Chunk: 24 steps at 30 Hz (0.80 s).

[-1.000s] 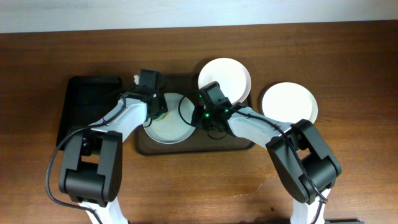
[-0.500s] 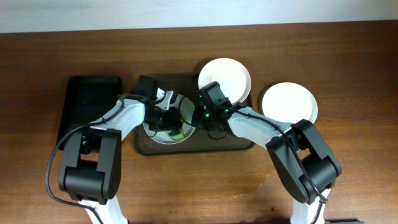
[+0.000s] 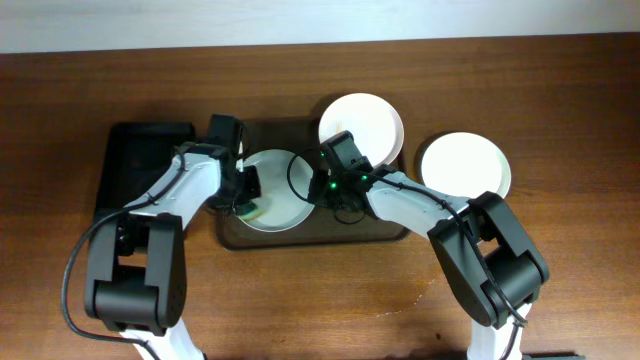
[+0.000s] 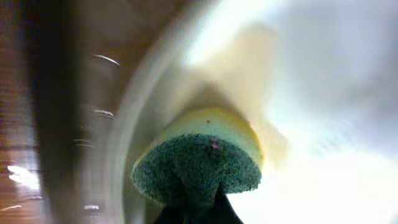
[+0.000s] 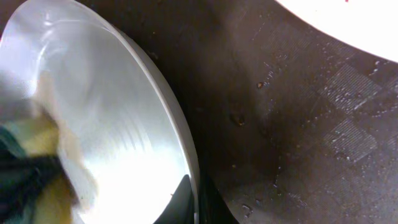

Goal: Clean dirty plates on tray and stack at the side
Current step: 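Scrub the pale blue plate with the sponge in the left gripper, then lift the pale blue plate with the right gripper and stack it right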

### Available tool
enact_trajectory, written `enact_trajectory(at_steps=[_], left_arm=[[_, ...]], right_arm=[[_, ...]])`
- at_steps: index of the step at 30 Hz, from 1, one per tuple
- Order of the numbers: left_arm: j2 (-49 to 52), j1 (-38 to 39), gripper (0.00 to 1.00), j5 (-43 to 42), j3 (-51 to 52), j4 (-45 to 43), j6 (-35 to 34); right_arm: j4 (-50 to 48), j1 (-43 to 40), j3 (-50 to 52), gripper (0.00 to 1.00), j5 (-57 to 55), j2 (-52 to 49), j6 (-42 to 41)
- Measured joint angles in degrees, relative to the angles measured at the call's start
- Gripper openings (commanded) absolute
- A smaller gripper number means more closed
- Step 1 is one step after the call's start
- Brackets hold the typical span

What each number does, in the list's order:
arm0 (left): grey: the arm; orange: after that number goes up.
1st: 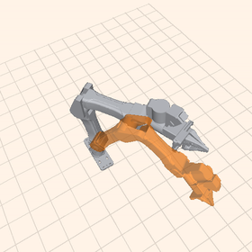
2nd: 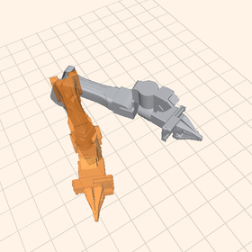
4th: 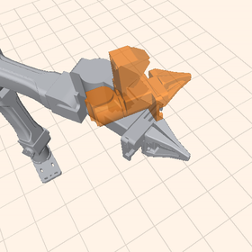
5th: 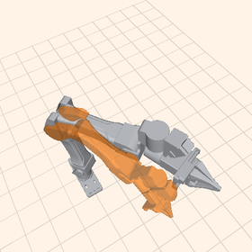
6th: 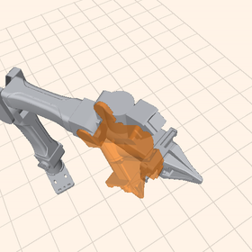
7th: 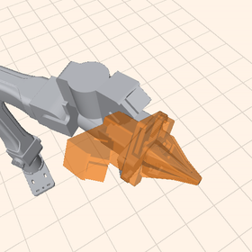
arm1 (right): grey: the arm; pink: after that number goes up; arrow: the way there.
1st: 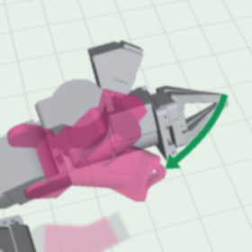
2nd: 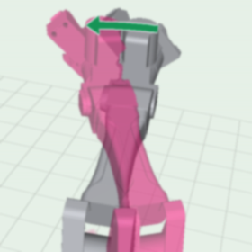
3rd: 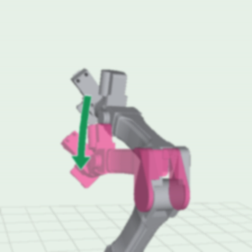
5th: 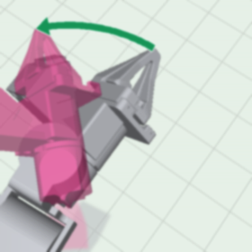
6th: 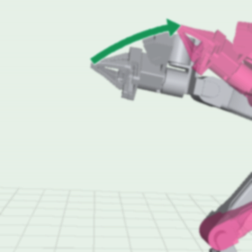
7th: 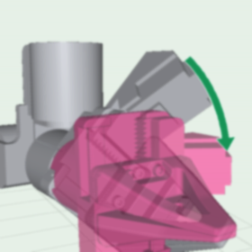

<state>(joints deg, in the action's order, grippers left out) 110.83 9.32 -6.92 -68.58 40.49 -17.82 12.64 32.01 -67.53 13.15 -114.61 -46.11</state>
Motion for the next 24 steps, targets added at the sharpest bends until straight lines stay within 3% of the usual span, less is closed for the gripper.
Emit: enact_trajectory(at_steps=[4, 6, 9, 14, 15, 17, 18, 24], left_arm=[[1.79, -0.13, 0.01, -21.44, 1.14, -1.25, 5.03], [2.93, -0.5, 0.01, -25.57, 0.57, -0.68, 5.68], [4.81, -2.78, 0.01, -26.69, -3.04, 2.54, 6.29], [6.03, -12.39, 0.01, -24.96, -15.87, 7.96, 6.32], [6.03, -13.31, 0.01, -24.87, -17.49, 8.2, 6.32], [6.03, -14.34, 0.01, -24.57, -19.32, 8.15, 6.32], [6.03, -14.38, 0.01, -24.57, -19.41, 8.17, 6.4], [6.05, -14.23, 0.01, -23.32, -19.41, 8.41, 7.41]], right_arm=[[0.04, 0.0, 0.0, 0.04, 0.04, 0.0, 0.04], [0.28, -0.02, -0.02, 0.04, 0.07, 0.0, 0.07], [0.59, -0.04, -0.11, 0.06, 0.07, 0.0, 0.04], [0.35, -0.33, -0.2, 0.25, 0.28, 0.0, 0.15], [0.02, -0.37, -0.24, 0.25, 0.26, 0.0, 0.15], [-0.33, -0.44, -0.31, 0.24, 0.24, 0.0, 0.24], [-0.33, -0.44, -0.31, 0.05, 0.24, 0.0, 0.24], [1.38, -0.55, -0.31, 0.04, 2.14, -0.11, 1.97]])
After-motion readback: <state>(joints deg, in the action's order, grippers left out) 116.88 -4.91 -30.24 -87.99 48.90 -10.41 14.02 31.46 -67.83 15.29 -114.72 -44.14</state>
